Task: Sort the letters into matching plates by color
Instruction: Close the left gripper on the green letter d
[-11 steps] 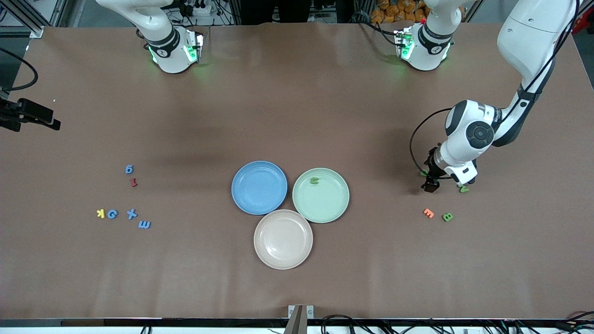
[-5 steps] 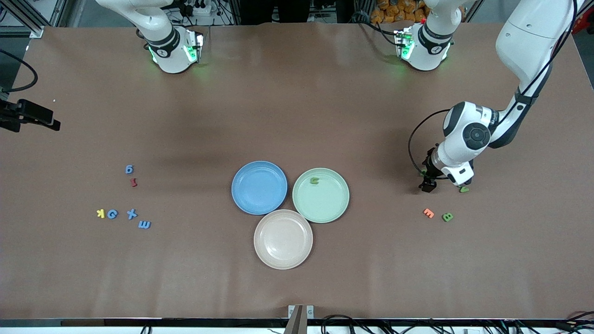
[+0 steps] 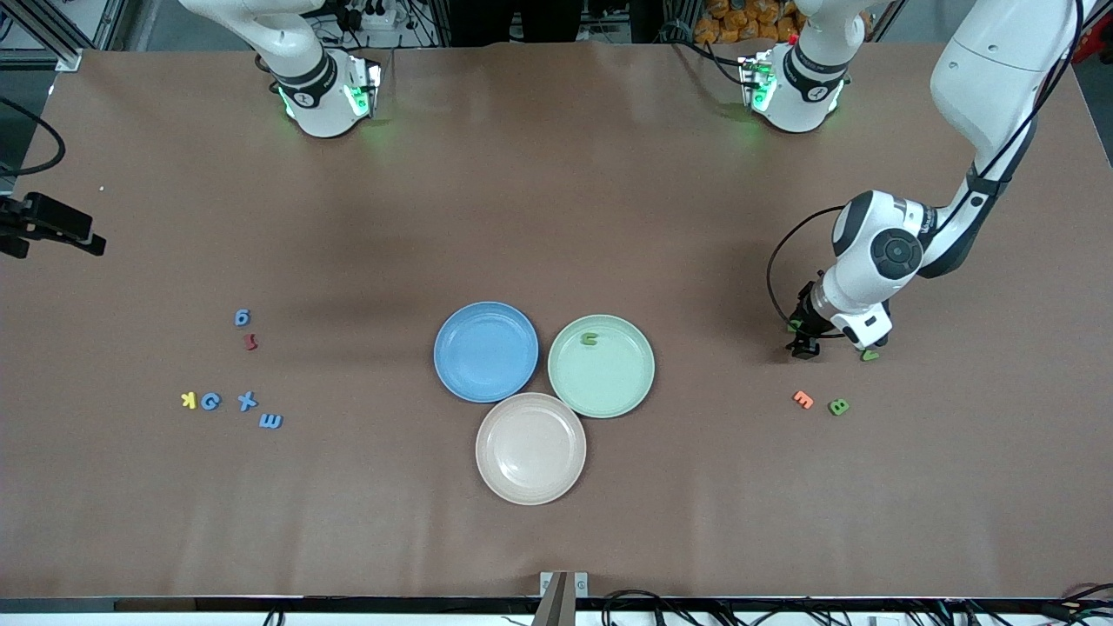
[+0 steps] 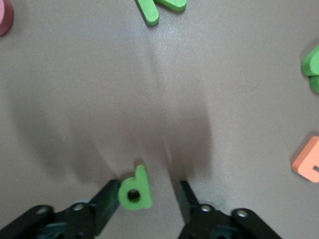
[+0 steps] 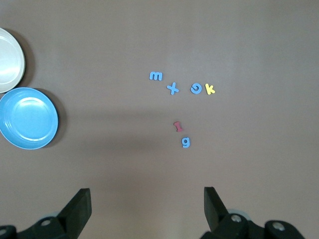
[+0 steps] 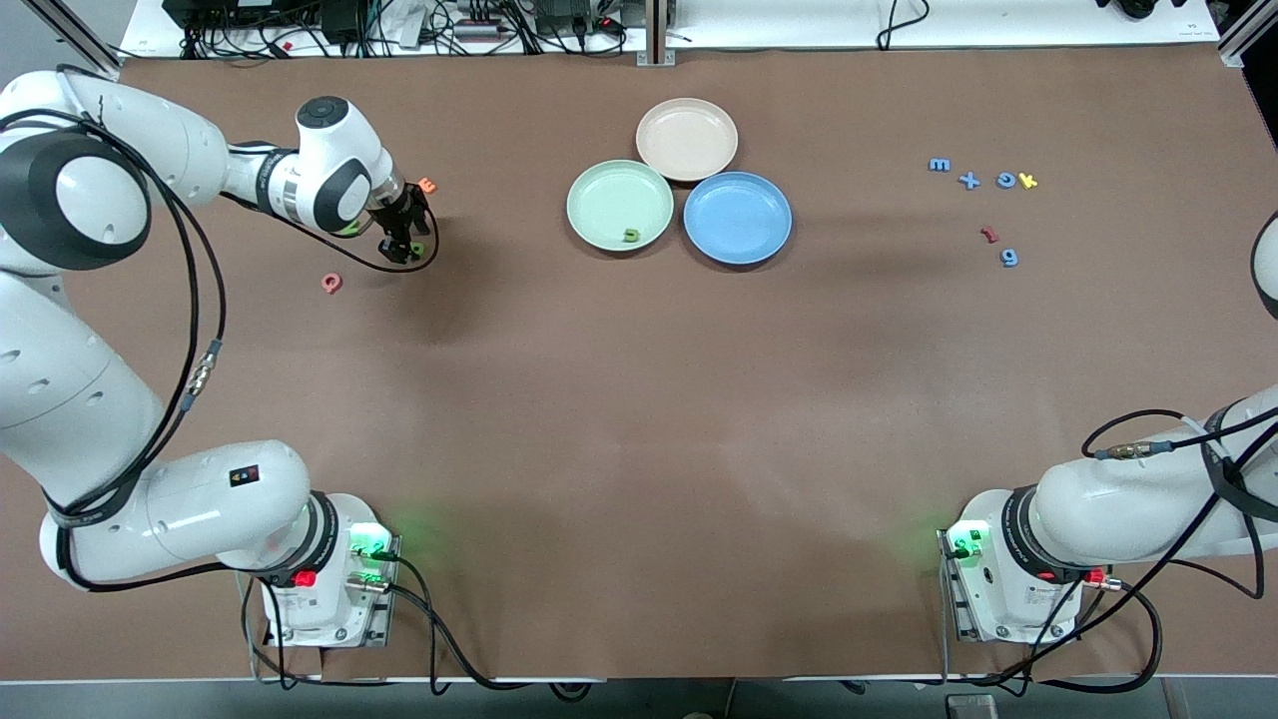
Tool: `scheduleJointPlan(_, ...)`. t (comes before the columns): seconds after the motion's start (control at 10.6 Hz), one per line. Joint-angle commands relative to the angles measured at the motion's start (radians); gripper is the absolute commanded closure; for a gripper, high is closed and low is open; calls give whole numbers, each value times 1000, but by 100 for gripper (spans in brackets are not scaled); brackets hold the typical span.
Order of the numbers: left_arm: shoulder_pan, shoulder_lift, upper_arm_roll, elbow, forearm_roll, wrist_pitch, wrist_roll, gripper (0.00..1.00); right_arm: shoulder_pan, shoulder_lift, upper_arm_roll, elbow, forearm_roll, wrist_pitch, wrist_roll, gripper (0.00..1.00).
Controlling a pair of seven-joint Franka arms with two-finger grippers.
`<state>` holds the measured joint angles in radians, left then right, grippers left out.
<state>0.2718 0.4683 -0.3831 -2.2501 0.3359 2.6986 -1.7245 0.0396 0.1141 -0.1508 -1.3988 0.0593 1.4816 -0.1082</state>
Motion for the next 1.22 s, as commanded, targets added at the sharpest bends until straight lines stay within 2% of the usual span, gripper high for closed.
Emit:
scheduleJointPlan(0.0,7,1,3,-9,37,13,-44,100,8,10,2,20,-13,12,-7,0)
scheduleJointPlan(0.57,-13,-28,-10,20,37,10,-46,100,9,10,5,14,-13,17,-10,0)
scheduleJointPlan(1.13,-206,-40,-10,107,83,-26,-40,100,9,12,7,11,-13,42,-8,0)
